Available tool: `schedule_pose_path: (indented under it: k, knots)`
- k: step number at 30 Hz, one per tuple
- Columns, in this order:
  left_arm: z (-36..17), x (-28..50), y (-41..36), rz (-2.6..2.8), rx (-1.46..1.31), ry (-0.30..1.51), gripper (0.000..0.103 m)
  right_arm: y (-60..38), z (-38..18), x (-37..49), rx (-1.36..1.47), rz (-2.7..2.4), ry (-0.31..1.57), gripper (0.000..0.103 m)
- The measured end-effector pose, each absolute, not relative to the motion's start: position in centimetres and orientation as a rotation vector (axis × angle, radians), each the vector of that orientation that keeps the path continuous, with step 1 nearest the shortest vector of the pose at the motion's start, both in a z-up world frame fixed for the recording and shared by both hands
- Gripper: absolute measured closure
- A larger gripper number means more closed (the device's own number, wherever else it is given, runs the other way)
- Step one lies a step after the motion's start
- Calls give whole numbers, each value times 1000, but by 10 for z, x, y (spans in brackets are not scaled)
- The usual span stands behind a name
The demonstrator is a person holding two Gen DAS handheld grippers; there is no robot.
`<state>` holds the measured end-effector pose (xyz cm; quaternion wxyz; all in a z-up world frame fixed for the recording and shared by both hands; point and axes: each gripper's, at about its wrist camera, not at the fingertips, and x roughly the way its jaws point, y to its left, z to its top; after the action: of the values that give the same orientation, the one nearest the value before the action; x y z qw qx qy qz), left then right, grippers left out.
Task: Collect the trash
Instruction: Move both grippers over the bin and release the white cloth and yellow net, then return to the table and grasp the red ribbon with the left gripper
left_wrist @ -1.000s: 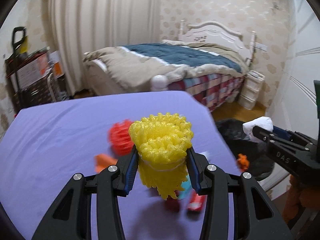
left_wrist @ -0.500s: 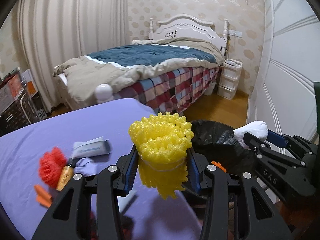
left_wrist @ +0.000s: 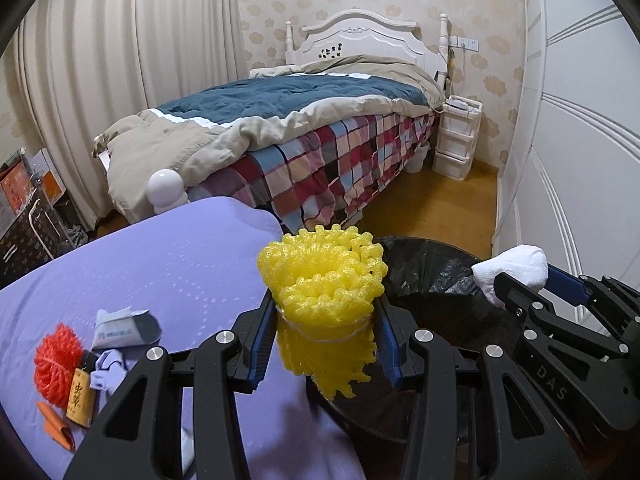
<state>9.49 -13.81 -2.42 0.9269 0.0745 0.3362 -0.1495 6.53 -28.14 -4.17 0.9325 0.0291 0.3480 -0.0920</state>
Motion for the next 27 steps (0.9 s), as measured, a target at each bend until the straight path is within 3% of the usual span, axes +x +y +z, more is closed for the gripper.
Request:
schedule_pose_path:
  k: [6,11,27]
  knots:
    - [-30,104,-144,-307,162,706,56,-288,-46,71,73,-190,717,61]
    - [-33,104,-142,-277,154,704,31,-293,-48,72,81,-200,714,47]
    - [-21,87,-121,-220,153,702,23,-293,-33,55,95,-239,689,33]
